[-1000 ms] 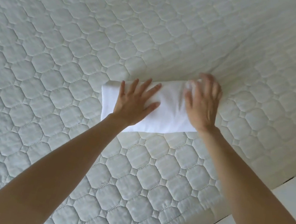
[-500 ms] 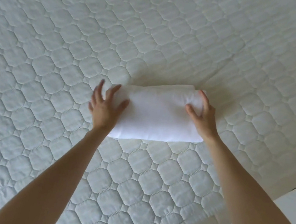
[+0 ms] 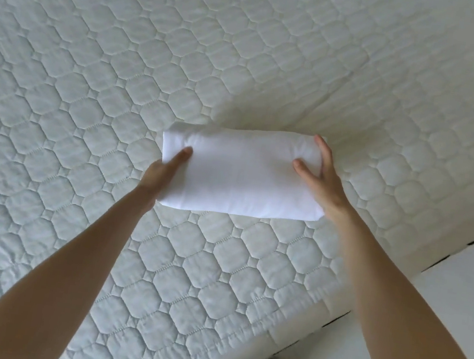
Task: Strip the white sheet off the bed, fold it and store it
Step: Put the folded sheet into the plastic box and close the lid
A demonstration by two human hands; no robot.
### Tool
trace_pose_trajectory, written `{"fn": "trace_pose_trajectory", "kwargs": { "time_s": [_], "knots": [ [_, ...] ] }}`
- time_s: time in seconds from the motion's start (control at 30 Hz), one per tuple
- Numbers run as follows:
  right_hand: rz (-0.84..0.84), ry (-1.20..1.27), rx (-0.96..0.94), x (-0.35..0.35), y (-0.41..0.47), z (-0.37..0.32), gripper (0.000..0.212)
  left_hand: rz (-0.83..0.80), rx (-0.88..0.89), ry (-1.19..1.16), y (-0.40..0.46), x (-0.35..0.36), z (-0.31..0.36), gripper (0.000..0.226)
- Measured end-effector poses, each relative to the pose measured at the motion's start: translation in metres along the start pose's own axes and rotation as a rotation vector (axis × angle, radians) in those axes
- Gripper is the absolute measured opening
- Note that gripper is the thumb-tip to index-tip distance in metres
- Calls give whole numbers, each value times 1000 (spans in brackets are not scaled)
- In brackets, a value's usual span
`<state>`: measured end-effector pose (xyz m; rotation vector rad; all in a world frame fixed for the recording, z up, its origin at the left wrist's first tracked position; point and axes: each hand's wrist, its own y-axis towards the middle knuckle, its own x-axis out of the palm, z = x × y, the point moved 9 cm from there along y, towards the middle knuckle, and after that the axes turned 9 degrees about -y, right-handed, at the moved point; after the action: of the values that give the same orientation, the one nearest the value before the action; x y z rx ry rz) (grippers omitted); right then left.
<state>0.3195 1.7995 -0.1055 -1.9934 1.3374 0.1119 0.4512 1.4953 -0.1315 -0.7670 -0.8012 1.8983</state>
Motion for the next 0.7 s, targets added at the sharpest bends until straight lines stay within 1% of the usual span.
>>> {"fn": "trace_pose_trajectory", "kwargs": {
  "time_s": [0.13,0.3,0.43,0.57,0.7],
  "knots": [
    [92,19,-5,-57,-82,-5,64,-74,64,-91,-80,29,13,56],
    [183,77,70,-144,-179,-4,63,-162,123,-28,-177,84,44,79],
    [265,186,144,-233,-247,13,61,-245,172,54,-257,155,83,82],
    [319,261,108,-321,-292,26,63,-269,245,138,-317,232,120,83],
    [391,266,89,-427,-317,53,64,-292,300,148,-373,331,148,68]
  ]
}}
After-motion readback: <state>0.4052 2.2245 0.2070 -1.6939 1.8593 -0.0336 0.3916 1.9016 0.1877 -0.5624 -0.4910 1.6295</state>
